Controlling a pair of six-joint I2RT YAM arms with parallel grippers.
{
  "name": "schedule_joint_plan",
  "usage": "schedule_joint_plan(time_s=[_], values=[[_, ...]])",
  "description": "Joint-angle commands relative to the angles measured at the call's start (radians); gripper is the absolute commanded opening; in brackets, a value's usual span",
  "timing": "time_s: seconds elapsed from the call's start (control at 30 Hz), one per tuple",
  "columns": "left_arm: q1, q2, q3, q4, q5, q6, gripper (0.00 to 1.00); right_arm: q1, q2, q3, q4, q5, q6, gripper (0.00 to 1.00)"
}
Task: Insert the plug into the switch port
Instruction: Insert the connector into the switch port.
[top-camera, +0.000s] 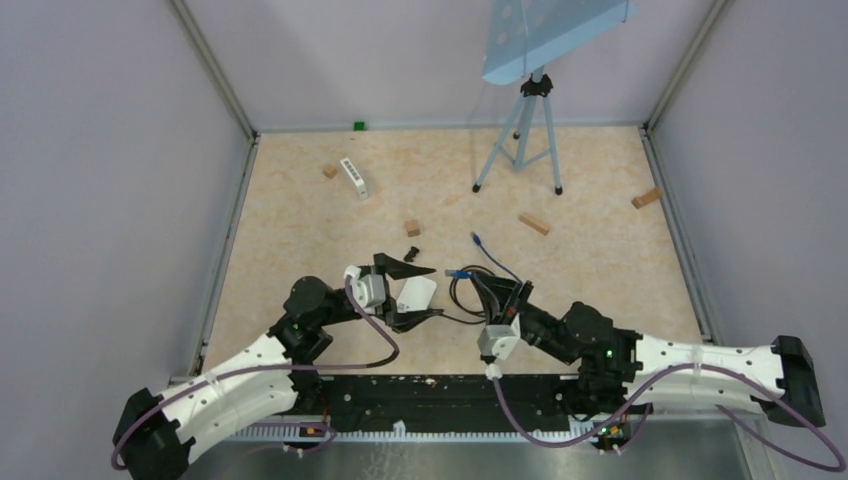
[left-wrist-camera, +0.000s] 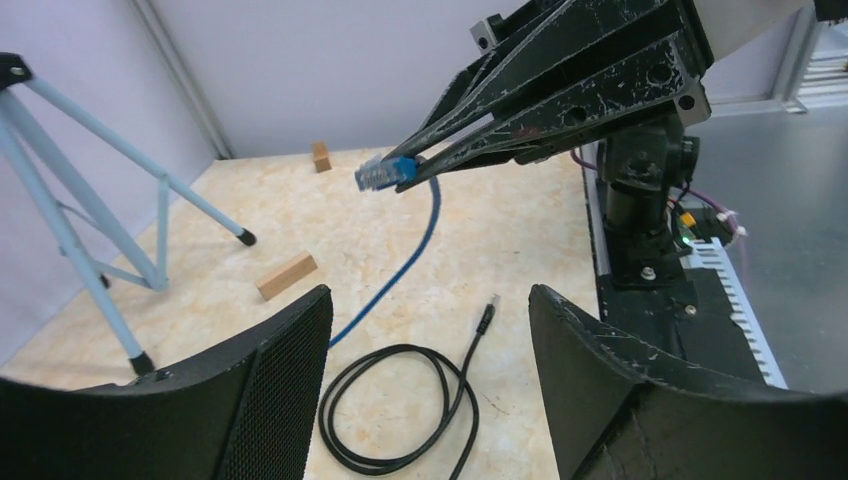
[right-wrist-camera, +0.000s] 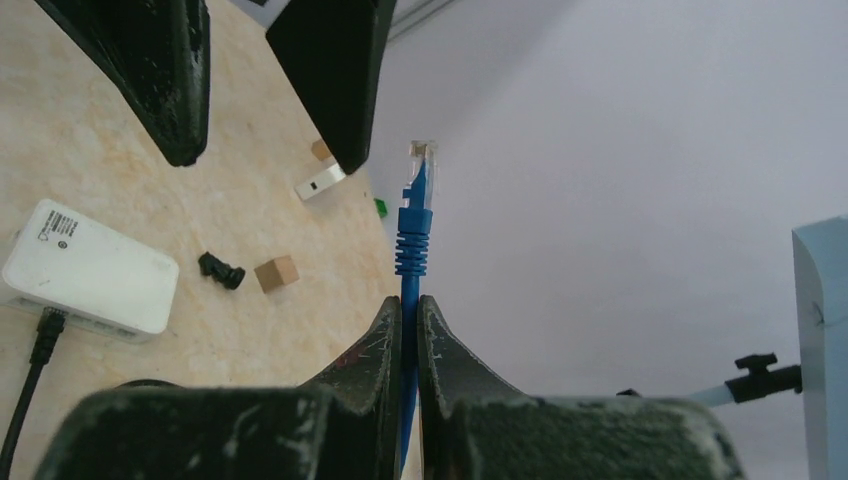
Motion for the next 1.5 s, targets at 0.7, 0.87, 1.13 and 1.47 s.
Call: schedule_joint_plan(time_s=[0.7, 0.87, 1.13, 1.47], values=[[-0.002, -0.333, 0.056, -0.428, -0.287, -0.049, 0.72, -0.287, 0.057, 0.199, -0.436, -0.404, 0.719, 0.00], [-0.002, -0.362, 0.085, -0.499, -0.317, -0.049, 0.72, -0.288, 0.035, 0.262, -0.460, -0.297, 0.681, 0.00], [-0.002, -0.366, 0.113, -0.533, -0.339, -0.049, 0.71, -0.290, 0.011, 0.365, -0.580, -0.142, 0.640, 0.00], [-0.002, -0.319, 0.147, -0.521, -0.332, -0.049, 0.71, -0.323, -0.103, 0.364, -0.564, 0.001, 0.716, 0.00]])
